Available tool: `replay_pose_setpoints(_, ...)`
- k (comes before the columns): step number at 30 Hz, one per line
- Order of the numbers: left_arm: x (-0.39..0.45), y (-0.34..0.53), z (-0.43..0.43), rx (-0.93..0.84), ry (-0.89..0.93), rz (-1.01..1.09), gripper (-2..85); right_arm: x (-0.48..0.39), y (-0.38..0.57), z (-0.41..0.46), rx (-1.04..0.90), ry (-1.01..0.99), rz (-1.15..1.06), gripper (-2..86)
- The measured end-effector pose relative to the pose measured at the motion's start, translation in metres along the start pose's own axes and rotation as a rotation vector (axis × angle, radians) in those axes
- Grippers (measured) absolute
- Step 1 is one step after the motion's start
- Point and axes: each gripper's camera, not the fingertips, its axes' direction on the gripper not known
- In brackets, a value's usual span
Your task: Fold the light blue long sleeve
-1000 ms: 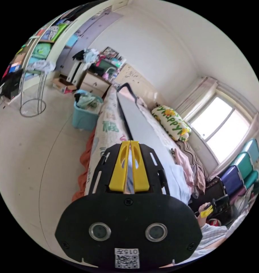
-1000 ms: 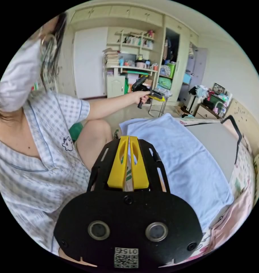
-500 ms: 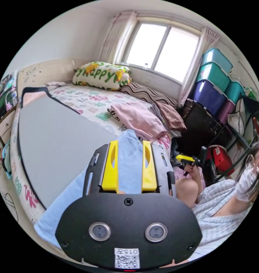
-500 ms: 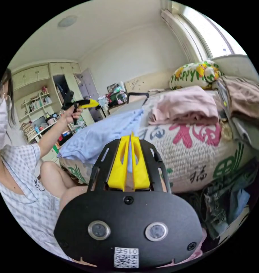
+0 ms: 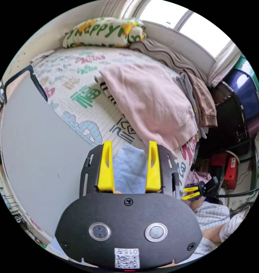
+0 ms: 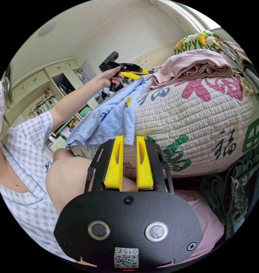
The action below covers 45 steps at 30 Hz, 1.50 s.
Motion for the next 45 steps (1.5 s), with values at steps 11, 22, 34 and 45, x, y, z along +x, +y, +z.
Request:
replay_pose_setpoints(11,-0.020,0.003,-0.009,-0.035,-0.064,0.033,5.3,0.018,0.008,-0.021,0.098,-0.121,-0.012,2.3)
replay_pose_setpoints(22,-0.050,0.063,-0.145,0.446,0.198,0.067,4.6,-0.042,-0.023,-0.099,0.327,0.058,-0.202,1.4)
replay_pose_setpoints(34,-0.239,0.359,-0.260,0.930,0.596,-0.005,5.0,-0.265,-0.068,0.047,-0.045,-0.470,-0.738,1.4)
replay_pose_setpoints(45,-0.421,0.576,-0.204,0.979,0.681,-0.326,2.7,-0.389,-0.016,0.262,-0.569,-0.431,-0.886,1.4)
